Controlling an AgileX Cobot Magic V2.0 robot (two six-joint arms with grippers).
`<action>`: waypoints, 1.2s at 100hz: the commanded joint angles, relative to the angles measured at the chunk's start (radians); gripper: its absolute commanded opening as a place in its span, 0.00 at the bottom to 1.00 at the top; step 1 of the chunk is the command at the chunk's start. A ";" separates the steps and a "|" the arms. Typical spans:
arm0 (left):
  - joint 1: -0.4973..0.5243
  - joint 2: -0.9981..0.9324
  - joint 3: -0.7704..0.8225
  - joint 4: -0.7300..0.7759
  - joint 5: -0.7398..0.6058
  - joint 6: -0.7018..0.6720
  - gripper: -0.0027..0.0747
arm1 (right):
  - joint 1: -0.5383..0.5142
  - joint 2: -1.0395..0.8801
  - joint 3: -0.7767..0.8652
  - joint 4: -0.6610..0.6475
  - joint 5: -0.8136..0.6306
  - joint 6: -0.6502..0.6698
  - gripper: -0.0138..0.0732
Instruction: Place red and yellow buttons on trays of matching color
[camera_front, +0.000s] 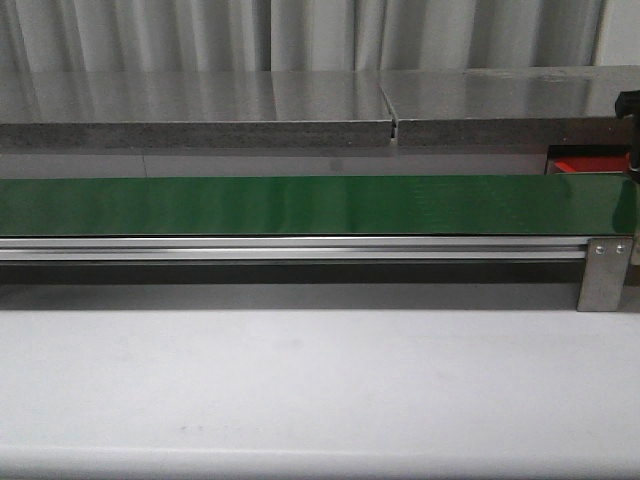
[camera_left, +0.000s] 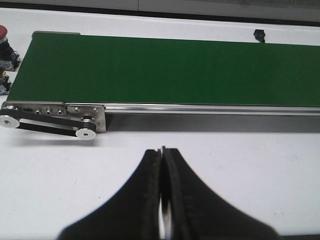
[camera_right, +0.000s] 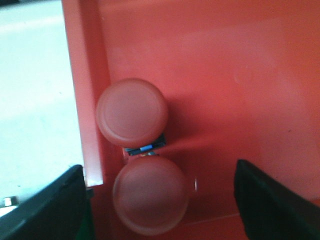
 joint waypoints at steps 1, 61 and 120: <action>-0.001 -0.002 -0.026 -0.005 -0.069 -0.011 0.01 | 0.004 -0.110 -0.021 -0.015 -0.034 -0.008 0.84; -0.001 -0.002 -0.026 -0.005 -0.069 -0.011 0.01 | 0.127 -0.496 0.286 -0.015 -0.032 -0.098 0.03; -0.001 -0.002 -0.026 -0.005 -0.069 -0.011 0.01 | 0.153 -0.944 0.603 -0.015 -0.039 -0.098 0.02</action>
